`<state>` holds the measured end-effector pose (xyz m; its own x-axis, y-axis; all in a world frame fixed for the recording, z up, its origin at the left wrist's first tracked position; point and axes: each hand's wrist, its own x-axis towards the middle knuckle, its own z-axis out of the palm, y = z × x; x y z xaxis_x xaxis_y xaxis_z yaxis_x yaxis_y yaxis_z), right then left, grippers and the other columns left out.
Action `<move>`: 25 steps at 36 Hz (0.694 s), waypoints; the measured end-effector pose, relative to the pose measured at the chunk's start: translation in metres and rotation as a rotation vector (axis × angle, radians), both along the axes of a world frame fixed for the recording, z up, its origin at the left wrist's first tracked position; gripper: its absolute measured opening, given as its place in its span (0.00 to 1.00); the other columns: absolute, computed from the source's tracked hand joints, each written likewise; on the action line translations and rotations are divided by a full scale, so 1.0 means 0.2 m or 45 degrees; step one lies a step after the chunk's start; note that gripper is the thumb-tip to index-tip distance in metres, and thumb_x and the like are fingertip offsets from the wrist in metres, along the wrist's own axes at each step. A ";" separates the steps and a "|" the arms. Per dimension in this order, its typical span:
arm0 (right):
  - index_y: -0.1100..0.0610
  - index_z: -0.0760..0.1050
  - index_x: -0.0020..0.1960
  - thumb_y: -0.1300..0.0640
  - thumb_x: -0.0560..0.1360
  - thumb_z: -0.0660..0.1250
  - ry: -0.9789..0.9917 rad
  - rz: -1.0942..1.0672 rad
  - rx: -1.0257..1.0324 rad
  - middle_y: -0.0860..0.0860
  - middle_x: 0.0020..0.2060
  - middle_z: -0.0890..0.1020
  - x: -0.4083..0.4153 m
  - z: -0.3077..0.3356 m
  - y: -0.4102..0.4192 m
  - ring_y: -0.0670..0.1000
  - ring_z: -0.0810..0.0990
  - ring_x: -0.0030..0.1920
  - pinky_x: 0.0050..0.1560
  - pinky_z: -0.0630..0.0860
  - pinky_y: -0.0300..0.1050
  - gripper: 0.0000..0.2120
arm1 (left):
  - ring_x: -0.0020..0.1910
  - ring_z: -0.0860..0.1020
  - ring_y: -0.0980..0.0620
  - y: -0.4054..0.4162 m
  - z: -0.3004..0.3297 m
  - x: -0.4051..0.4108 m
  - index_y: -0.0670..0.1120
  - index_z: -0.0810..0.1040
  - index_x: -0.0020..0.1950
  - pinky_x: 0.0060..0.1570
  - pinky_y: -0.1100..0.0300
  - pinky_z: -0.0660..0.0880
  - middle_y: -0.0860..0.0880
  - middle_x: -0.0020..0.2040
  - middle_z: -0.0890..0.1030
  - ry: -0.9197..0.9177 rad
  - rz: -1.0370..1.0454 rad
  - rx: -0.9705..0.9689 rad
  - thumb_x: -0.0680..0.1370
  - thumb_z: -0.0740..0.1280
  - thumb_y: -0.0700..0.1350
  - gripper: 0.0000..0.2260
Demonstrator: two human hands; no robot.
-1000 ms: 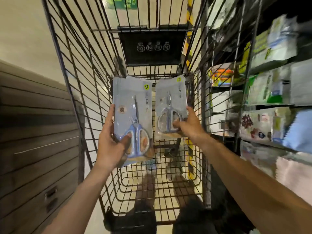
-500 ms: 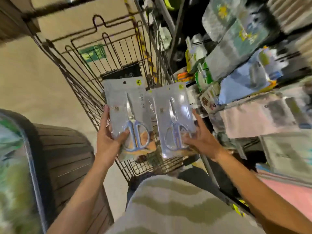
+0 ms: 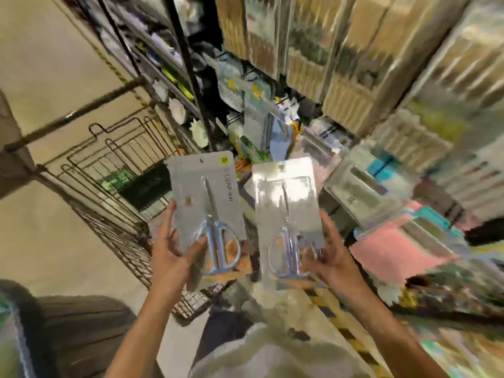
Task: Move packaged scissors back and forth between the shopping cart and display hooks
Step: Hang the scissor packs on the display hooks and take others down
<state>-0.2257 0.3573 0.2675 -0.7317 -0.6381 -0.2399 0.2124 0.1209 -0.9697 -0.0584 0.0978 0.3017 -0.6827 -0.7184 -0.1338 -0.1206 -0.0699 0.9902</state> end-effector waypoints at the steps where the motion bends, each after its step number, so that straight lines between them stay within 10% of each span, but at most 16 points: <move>1: 0.43 0.57 0.80 0.73 0.71 0.72 0.000 -0.054 -0.022 0.45 0.68 0.79 0.03 0.01 0.08 0.47 0.81 0.61 0.58 0.80 0.51 0.46 | 0.64 0.81 0.52 0.06 0.01 0.00 0.64 0.61 0.79 0.58 0.54 0.81 0.57 0.69 0.78 -0.006 -0.027 0.000 0.75 0.72 0.34 0.41; 5: 0.41 0.59 0.79 0.76 0.71 0.72 0.014 -0.252 -0.058 0.40 0.68 0.77 0.13 0.05 0.38 0.48 0.79 0.66 0.57 0.81 0.44 0.47 | 0.68 0.78 0.50 0.26 0.08 -0.01 0.69 0.61 0.77 0.62 0.39 0.78 0.53 0.75 0.72 -0.047 -0.151 -0.086 0.73 0.75 0.40 0.41; 10: 0.37 0.61 0.77 0.73 0.73 0.72 0.029 -0.448 -0.071 0.47 0.63 0.81 0.33 0.12 0.65 0.49 0.84 0.43 0.40 0.81 0.43 0.45 | 0.67 0.78 0.52 0.48 0.16 -0.05 0.68 0.61 0.77 0.61 0.44 0.80 0.56 0.74 0.74 0.010 -0.358 -0.083 0.74 0.74 0.38 0.41; 14: 0.40 0.59 0.78 0.72 0.73 0.71 0.083 -0.628 -0.076 0.40 0.72 0.74 0.51 0.16 0.80 0.45 0.82 0.61 0.50 0.82 0.42 0.44 | 0.68 0.78 0.50 0.61 0.18 -0.09 0.69 0.63 0.76 0.64 0.38 0.76 0.56 0.73 0.74 0.048 -0.517 -0.043 0.74 0.74 0.36 0.41; 20: 0.37 0.56 0.79 0.70 0.76 0.70 0.123 -0.912 -0.046 0.47 0.70 0.76 0.84 0.22 0.98 0.49 0.82 0.56 0.50 0.81 0.44 0.44 | 0.61 0.82 0.54 0.80 0.15 -0.10 0.70 0.65 0.74 0.55 0.56 0.81 0.58 0.64 0.82 0.090 -0.760 -0.038 0.75 0.73 0.32 0.40; 25: 0.39 0.55 0.79 0.70 0.76 0.70 0.091 -1.157 -0.006 0.48 0.67 0.80 1.11 0.30 1.08 0.50 0.83 0.60 0.51 0.82 0.43 0.43 | 0.61 0.82 0.51 0.95 0.15 -0.07 0.70 0.64 0.75 0.58 0.50 0.80 0.54 0.67 0.80 0.082 -0.998 -0.046 0.73 0.78 0.37 0.42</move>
